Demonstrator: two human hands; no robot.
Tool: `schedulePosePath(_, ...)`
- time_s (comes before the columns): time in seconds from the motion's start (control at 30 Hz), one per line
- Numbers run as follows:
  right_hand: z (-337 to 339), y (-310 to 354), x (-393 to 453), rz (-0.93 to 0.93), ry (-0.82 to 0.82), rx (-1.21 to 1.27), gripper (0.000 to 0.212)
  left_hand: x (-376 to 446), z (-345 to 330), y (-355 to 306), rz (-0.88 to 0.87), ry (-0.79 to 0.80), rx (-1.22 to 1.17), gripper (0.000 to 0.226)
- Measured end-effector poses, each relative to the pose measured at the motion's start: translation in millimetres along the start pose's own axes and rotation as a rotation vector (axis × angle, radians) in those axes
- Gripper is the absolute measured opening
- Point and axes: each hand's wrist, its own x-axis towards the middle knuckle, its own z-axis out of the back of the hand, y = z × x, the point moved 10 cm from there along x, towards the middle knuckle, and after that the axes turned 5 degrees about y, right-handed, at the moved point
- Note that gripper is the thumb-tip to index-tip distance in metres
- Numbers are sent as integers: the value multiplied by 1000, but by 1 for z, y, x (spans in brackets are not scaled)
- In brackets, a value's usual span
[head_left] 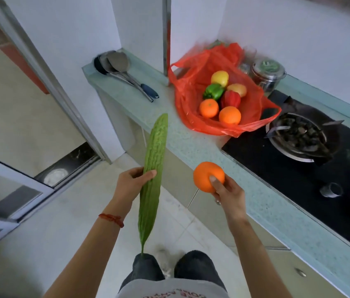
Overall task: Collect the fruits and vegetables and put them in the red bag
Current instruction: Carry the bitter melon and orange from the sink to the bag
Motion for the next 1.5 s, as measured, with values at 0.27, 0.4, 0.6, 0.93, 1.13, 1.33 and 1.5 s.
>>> schedulePosePath(0.27, -6, 45, 80, 41, -8, 62, 45, 86, -40, -47, -12, 46, 35, 15)
schedulePosePath(0.4, -3, 69, 132, 56, -24, 84, 44, 131, -65, -71, 0, 69, 46, 20)
schedulePosePath(0.6, 7, 91, 194, 11, -60, 72, 77, 191, -101, -114, -19, 105, 114, 14)
schedulePosePath(0.93, 25, 112, 243, 24, -179, 111, 34, 278, -159, -155, -23, 192, 260, 15)
schedulePosePath(1.13, 34, 114, 256, 12, -310, 113, 13, 330, -184, -172, -59, 247, 407, 21)
schedulePosePath(1.33, 38, 120, 258, -2, -372, 128, 18, 359, -196, -170, -25, 256, 518, 27)
schedulePosePath(1.5, 39, 123, 265, -9, -409, 117, 29, 369, -206, -176, -42, 241, 605, 39)
